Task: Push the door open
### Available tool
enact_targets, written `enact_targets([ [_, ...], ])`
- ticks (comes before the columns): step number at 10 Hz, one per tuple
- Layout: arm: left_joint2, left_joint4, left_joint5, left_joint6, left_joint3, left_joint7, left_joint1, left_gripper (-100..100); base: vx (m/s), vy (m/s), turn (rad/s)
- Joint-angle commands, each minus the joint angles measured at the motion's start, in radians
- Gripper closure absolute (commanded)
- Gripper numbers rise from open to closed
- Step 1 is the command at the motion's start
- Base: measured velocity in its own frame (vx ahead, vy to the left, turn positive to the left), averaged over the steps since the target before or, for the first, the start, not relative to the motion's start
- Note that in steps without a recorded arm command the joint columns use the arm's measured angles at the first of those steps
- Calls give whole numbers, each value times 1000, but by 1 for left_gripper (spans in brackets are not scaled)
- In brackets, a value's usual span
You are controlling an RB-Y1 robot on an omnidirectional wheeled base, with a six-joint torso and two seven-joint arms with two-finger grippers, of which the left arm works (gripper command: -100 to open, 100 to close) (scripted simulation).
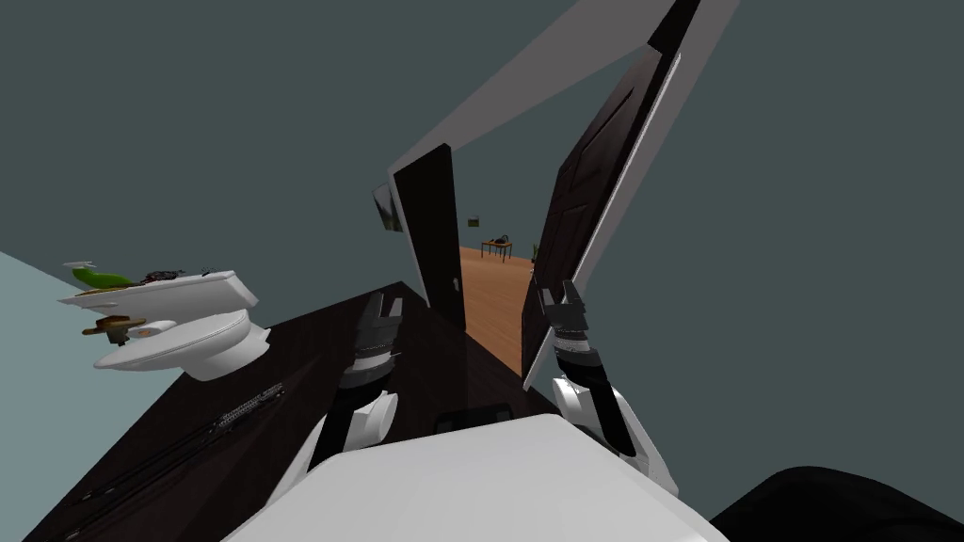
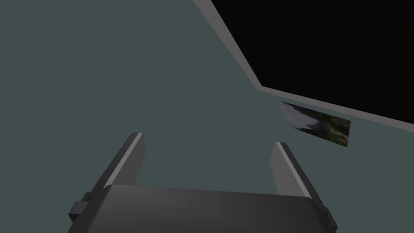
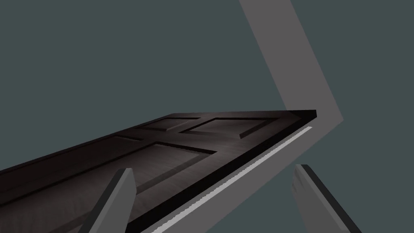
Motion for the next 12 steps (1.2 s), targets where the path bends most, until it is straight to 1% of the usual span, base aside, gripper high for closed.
enact_targets([
  [1, 5, 34, -4, 0, -11, 5, -18, -100, 103, 53, -17],
  [4, 15, 102, -8, -11, -28, 16, -45, -100, 93, 53, -20],
  [8, 28, 205, -14, -27, -54, 31, -86, -100, 96, 60, -21],
  [9, 28, 205, -14, -27, -54, 31, -86, -100, 66, 46, -8],
  [12, 37, 289, -18, -41, -75, 44, -119, -100, 68, 47, -22],
])
